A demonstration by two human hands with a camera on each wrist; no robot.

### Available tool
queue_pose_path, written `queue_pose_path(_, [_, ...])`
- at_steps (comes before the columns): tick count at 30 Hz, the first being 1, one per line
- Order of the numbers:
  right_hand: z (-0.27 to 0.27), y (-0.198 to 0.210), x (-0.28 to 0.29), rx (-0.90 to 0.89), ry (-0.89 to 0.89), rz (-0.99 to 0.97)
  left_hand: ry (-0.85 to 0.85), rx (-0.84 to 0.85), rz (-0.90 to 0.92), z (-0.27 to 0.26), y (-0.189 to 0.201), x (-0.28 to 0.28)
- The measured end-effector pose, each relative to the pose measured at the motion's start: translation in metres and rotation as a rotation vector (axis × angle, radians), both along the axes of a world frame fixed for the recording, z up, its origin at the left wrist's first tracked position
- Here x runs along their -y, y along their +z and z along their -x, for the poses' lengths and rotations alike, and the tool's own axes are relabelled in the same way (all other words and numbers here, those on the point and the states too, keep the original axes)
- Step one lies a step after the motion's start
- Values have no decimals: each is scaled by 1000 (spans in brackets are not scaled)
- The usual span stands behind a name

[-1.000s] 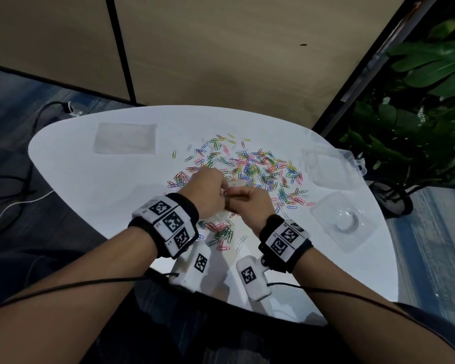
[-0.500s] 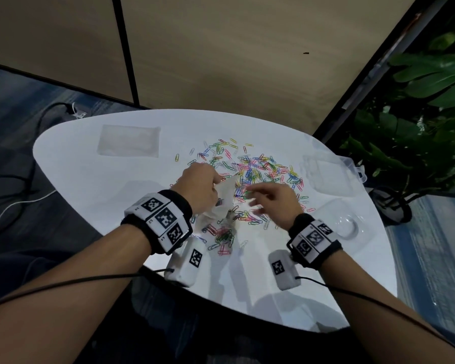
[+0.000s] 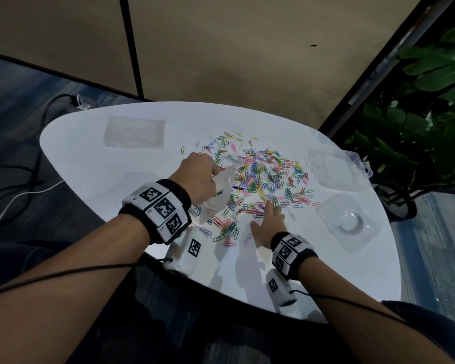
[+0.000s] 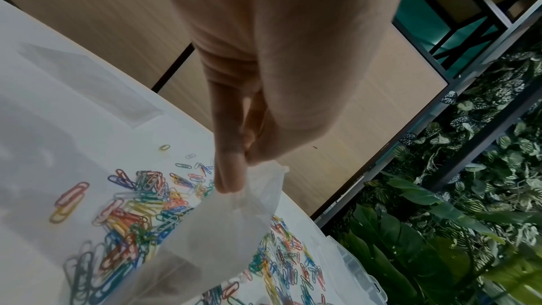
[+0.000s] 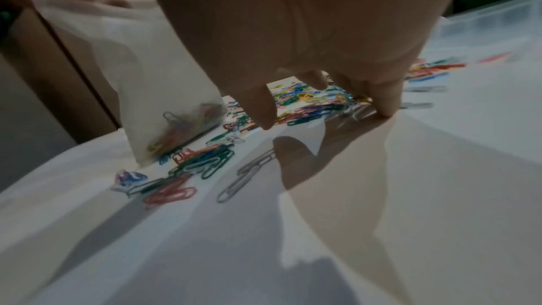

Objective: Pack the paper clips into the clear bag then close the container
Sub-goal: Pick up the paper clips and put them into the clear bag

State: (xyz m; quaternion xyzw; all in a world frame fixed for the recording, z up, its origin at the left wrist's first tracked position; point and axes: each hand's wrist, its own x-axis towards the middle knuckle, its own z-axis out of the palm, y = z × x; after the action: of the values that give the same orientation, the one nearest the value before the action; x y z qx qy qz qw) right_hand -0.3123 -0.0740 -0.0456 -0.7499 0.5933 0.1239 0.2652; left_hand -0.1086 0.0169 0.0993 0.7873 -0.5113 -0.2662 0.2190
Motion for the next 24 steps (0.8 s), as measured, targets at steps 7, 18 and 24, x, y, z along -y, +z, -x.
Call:
queue_pose_path(7, [-18,-14,13,-118,486,340,6,26,7,-12,-10,-4])
queue_pose_path(18, [6,18,41,278,-127,187,-29,45,-41,-3,-8,-2])
queue_pose_path(24, [-2,68,48,1165,-701,-439,-5,22,-17,1,-11,4])
